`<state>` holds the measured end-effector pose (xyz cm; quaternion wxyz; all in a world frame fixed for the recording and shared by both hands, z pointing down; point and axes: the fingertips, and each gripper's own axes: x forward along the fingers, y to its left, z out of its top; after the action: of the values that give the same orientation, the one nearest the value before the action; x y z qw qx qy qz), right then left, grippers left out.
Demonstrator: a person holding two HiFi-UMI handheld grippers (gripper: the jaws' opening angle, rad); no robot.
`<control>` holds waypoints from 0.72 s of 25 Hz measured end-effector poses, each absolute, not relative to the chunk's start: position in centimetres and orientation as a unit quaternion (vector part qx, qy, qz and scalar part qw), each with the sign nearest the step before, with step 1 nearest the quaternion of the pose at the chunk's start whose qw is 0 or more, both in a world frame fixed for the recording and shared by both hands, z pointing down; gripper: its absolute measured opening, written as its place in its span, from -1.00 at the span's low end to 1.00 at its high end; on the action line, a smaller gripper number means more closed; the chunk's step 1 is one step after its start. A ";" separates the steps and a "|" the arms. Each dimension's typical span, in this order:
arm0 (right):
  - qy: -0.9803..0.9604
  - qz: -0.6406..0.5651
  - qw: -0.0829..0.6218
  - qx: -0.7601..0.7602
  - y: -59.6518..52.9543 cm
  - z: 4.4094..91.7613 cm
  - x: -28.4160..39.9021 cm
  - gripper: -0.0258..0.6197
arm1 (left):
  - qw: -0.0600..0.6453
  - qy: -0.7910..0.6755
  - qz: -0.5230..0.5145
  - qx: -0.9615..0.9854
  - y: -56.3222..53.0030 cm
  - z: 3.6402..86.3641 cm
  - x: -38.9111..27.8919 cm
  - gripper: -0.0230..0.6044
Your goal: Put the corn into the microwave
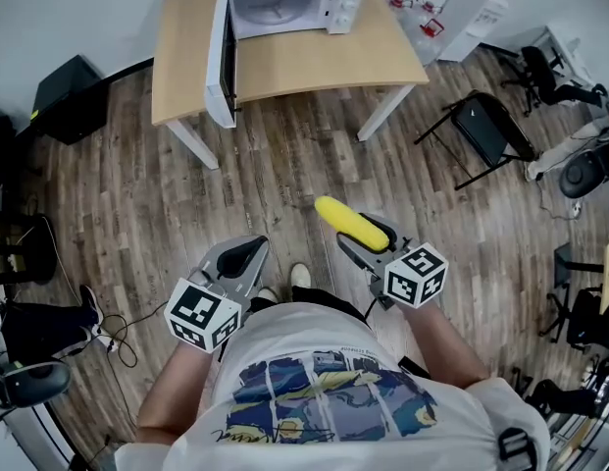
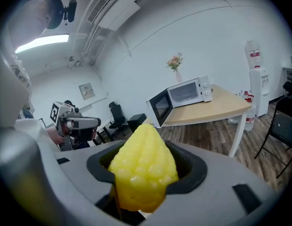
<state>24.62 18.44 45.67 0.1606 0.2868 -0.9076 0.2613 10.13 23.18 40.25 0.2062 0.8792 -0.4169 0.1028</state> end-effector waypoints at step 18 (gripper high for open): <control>-0.891 0.220 0.168 0.360 -0.1 45.8 17.8 -0.13 | 0.155 -0.376 0.090 0.909 8.2 36.3 -0.6 -0.89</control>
<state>17.76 -0.12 45.83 0.1677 0.3597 -0.8912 0.2196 -0.64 8.18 36.30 0.1551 0.9089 -0.3764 0.0898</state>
